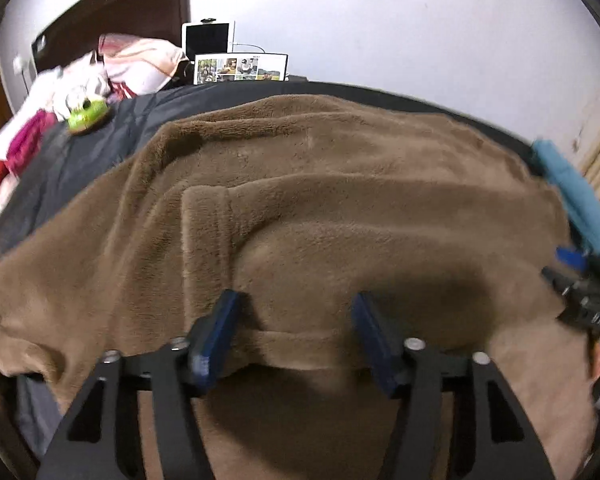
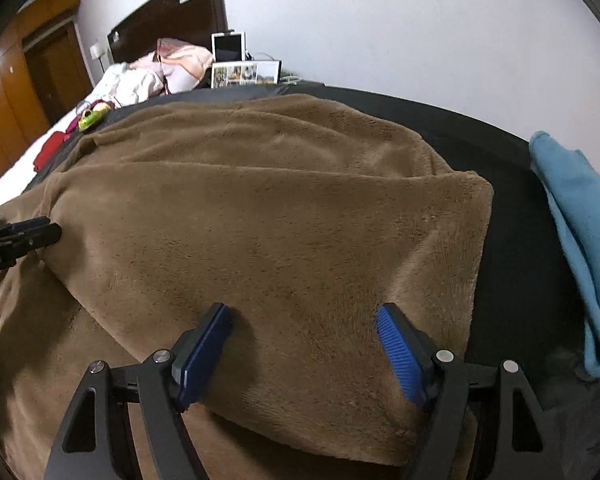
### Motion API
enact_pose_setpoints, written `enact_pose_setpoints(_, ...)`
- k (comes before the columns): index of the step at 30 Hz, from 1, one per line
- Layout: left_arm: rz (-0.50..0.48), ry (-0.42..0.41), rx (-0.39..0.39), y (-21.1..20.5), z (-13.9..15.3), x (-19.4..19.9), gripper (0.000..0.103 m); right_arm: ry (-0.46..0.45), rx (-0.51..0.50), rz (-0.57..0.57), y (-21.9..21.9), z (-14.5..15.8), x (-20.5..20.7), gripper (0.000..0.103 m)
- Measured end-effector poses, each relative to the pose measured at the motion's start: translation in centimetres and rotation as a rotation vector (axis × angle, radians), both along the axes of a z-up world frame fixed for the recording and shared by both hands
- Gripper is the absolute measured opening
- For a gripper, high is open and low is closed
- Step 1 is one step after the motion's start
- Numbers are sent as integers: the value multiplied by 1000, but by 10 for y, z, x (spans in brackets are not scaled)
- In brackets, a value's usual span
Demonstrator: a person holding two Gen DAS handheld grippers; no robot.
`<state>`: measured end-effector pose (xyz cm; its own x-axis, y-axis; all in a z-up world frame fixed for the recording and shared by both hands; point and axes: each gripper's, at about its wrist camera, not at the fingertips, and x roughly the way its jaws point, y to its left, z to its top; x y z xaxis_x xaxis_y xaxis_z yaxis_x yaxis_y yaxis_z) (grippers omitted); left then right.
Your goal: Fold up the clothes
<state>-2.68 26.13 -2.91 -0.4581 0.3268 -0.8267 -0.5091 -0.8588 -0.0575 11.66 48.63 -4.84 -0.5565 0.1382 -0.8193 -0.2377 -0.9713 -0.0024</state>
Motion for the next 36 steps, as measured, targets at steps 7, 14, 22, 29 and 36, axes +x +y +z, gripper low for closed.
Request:
enact_pose_setpoints(7,-20,4,-20,-4,-3,-2,57,3,33,9,-3,-1,4,78)
enact_pose_setpoints(14,-60,-60,160,-7,23,11,60,4,-11,-42,-5,10,0,80)
enact_pose_setpoints(22,-178,-53,117,46,15,16,76,37,-29,-16,-24,16,-12,80)
enact_pose_setpoints(29,-194,-51,73,49,-8,17,75,35,-2,8,-26,-2,-11,85)
enact_pose_setpoints(36,-206,-14,79,46,-11,20,75,45,15,13,-27,-4,-9,87)
